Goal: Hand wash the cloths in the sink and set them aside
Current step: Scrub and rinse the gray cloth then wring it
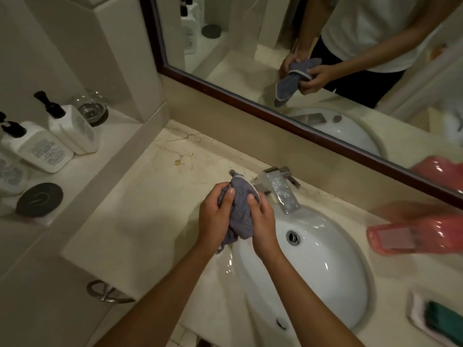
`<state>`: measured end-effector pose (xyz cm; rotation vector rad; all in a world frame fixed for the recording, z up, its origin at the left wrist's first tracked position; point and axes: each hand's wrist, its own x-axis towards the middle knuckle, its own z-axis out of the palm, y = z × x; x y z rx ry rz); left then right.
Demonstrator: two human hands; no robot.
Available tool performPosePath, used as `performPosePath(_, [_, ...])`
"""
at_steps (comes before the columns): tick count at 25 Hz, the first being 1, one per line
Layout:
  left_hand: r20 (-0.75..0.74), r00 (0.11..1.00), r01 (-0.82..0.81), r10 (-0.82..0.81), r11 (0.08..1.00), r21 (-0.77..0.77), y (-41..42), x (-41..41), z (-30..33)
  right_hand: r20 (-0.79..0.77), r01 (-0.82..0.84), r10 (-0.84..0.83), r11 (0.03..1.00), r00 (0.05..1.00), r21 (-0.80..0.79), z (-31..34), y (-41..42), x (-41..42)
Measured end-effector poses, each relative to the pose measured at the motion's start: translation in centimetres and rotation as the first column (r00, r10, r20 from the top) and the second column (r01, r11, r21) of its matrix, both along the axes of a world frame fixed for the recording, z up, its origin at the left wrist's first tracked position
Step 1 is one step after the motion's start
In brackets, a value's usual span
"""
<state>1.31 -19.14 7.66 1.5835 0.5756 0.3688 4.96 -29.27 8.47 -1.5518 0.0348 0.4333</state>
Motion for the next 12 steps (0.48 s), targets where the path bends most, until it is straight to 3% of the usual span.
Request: performPosePath(12, [0.037,0.976,0.198,-0.214,0.947,0.253,-16.8,-1.7,9.7,0.244,0.290,-0.252,0.947,0.936,-0.136,8.9,-18.7,-2.4])
